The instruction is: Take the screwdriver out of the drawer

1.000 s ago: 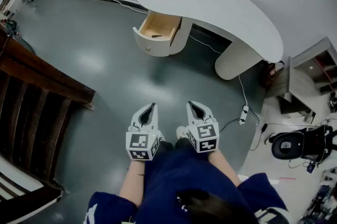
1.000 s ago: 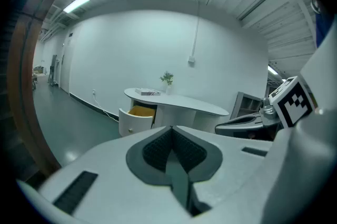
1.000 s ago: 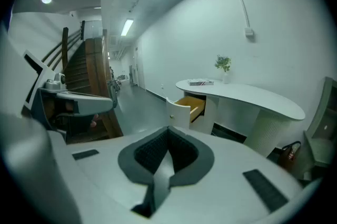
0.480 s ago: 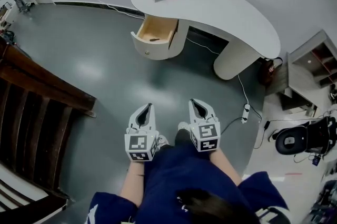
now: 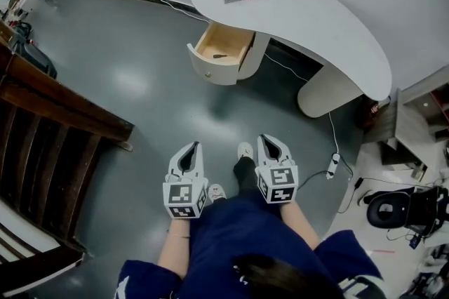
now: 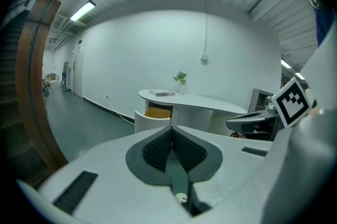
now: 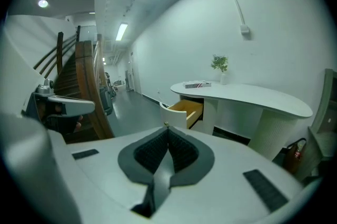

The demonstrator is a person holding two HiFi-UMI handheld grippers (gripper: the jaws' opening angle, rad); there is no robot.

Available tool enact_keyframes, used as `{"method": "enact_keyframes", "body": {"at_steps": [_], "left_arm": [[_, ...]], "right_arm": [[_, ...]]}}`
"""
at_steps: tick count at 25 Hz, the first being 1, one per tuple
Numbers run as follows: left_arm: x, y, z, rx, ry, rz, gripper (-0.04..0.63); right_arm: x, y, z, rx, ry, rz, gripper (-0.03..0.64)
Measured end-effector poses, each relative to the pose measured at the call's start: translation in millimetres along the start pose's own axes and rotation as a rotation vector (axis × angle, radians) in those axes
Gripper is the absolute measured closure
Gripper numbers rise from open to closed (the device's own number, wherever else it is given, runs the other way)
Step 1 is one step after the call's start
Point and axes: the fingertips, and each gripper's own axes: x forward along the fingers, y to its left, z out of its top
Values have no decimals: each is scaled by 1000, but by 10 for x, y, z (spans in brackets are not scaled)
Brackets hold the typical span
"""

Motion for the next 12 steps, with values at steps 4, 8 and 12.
{"method": "enact_keyframes", "body": {"at_steps": [4,8,12], "left_arm": [[375,48,170,-7,13,46,591],[803,-10,383,-11,6,45,591],[1229,-61,507,-15,11,67,591]], "right_arm": [[385,-127,206,-23,8,74,609],[768,-306,435,-51,12,140,609],[1091,-525,608,-89,16,193,609]]}}
